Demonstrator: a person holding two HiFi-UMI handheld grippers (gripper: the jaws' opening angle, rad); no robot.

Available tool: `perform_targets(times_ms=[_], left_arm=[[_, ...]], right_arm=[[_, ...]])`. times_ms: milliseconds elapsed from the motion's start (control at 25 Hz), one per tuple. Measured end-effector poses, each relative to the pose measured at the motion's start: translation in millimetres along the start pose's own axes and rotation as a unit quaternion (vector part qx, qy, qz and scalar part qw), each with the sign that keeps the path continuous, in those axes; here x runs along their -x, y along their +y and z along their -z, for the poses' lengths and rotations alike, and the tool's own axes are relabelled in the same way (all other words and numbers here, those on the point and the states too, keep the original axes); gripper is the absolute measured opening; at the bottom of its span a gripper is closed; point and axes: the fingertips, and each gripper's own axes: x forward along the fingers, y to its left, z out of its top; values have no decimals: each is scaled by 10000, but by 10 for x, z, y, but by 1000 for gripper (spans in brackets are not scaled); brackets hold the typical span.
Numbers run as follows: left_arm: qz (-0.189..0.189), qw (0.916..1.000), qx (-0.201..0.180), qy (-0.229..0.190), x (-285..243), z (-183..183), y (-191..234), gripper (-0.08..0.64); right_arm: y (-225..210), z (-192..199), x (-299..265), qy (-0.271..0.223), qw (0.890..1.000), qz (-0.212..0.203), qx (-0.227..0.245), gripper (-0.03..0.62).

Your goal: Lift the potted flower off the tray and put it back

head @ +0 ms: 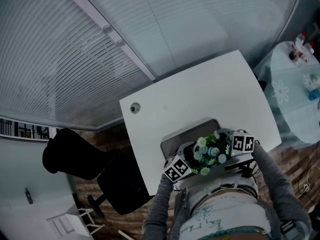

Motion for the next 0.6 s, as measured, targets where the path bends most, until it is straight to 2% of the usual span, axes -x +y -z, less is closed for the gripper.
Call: perform_targets(times_ms=[600], left_arm=[[-9,10000,-6,-79,5,-9,3,448]], right_arm=[[-3,-5,-1,-13,10000,-1,1,382]])
